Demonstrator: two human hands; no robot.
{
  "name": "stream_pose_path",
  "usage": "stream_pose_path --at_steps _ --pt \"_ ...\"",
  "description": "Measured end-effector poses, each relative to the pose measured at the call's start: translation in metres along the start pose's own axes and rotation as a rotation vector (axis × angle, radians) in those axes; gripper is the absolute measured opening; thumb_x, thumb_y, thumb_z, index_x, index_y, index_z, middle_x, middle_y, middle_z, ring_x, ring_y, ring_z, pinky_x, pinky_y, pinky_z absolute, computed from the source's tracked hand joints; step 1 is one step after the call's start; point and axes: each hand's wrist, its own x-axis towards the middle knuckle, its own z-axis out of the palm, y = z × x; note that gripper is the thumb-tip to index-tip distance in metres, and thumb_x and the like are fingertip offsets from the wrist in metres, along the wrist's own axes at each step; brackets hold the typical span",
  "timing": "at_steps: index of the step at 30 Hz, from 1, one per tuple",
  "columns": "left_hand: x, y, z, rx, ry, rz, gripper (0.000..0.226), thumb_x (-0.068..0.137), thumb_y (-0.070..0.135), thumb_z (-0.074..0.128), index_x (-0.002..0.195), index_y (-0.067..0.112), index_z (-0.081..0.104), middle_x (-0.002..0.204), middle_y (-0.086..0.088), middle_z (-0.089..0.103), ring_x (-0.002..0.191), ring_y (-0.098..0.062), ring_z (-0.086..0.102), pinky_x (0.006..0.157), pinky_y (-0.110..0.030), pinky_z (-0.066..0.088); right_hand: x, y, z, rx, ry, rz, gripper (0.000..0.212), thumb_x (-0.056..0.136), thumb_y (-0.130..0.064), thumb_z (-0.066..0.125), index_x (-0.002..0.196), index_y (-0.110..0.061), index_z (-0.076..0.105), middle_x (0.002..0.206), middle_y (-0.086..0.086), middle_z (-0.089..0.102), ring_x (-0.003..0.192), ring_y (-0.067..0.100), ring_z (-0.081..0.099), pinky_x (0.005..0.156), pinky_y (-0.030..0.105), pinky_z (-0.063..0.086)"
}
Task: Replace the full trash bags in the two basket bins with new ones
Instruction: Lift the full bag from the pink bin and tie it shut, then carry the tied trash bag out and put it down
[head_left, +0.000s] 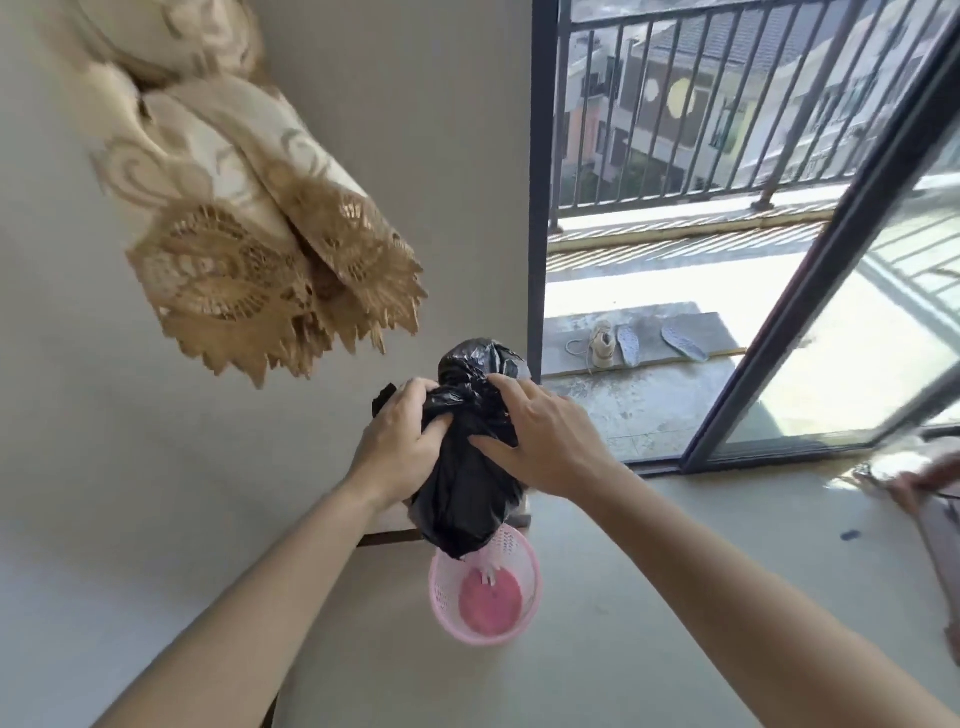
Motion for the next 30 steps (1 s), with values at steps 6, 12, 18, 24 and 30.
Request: stream_pose_path --at_steps 6,12,18,24,30 --pt "-0.011 0.107 -0.058 -0.038 -0.033 0.153 0.02 0.095 0.03 0.058 0.113 0.027 0.051 0.109 0.005 0.061 0.099 -0.015 0.057 0.079 -0.029 0.041 -0.021 -0.011 -0.131 -0.12 0.034 0.033 0.071 0.088 -0.062 0.054 0.143 -0.02 0.038 0.121 0.002 0.064 0.096 0.024 0.067 0.081 0.039 0.055" --pt "-0.029 0.178 -0.008 -0.152 -0.2 0.43 0.014 0.091 0.021 0.063 0.101 0.026 0.054 0.092 0.007 0.062 0.087 -0.016 0.058 0.07 -0.027 0.045 -0.134 0.007 -0.183 -0.24 0.069 0.333 0.069 0.089 -0.057 0.055 0.145 -0.02 0.038 0.123 0.002 0.063 0.103 0.024 0.063 0.086 0.038 0.05" --pt "-0.11 0.299 0.098 -0.249 -0.531 0.77 0.015 0.09 0.019 0.062 0.097 0.025 0.05 0.09 0.008 0.059 0.085 -0.014 0.055 0.07 -0.026 0.041 -0.318 0.013 -0.241 -0.399 0.135 0.822 0.071 0.087 -0.06 0.05 0.146 -0.022 0.039 0.127 -0.001 0.062 0.116 0.024 0.059 0.095 0.041 0.048" --pt "-0.28 0.437 0.16 -0.318 -0.799 1.175 0.02 0.088 0.028 0.063 0.105 0.021 0.057 0.099 0.008 0.056 0.094 -0.014 0.054 0.081 -0.03 0.043 -0.533 -0.053 -0.311 -0.585 0.285 1.267 0.064 0.091 -0.051 0.051 0.147 -0.023 0.038 0.128 -0.002 0.057 0.117 0.024 0.053 0.091 0.041 0.049" --pt "-0.498 0.544 0.192 -0.337 -0.996 1.549 0.033 0.085 0.038 0.063 0.116 0.027 0.059 0.109 0.009 0.055 0.106 -0.016 0.055 0.094 -0.037 0.047 -0.741 -0.154 -0.352 -0.708 0.462 1.588 0.058 0.095 -0.042 0.052 0.146 -0.019 0.038 0.121 0.001 0.052 0.112 0.025 0.053 0.078 0.039 0.053"
